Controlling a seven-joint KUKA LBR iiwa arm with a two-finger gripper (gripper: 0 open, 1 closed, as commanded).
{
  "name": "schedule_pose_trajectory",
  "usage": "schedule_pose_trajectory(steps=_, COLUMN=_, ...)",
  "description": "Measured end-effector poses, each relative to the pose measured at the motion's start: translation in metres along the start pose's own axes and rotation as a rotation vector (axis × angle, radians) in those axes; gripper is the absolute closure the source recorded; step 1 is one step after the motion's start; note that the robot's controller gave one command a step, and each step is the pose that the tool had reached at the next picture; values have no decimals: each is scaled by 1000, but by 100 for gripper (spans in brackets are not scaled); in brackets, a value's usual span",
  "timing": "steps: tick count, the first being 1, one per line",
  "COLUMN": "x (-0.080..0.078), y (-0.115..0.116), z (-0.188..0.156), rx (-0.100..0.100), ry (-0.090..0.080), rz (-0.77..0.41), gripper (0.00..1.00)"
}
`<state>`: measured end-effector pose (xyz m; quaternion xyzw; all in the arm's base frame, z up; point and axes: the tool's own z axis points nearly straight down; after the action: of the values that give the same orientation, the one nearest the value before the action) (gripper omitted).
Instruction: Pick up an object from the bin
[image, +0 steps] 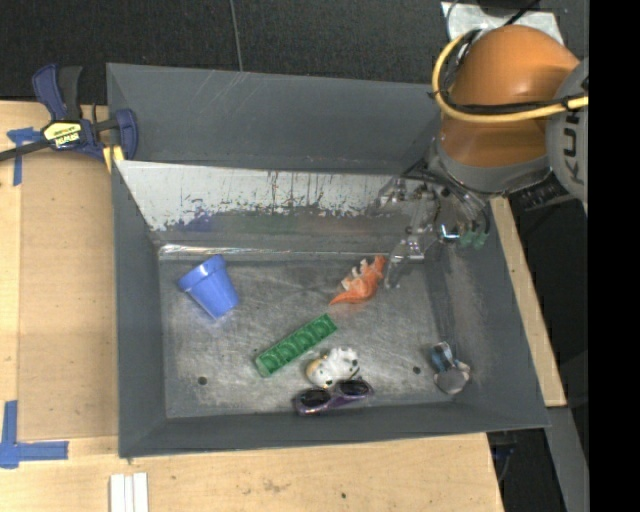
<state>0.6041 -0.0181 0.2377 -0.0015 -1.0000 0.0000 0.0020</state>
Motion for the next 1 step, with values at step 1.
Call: schedule_pose_trajectory(steps=1, x=-1, y=0, z=-5, rx=0, ry=-8, rz=0, gripper=0)
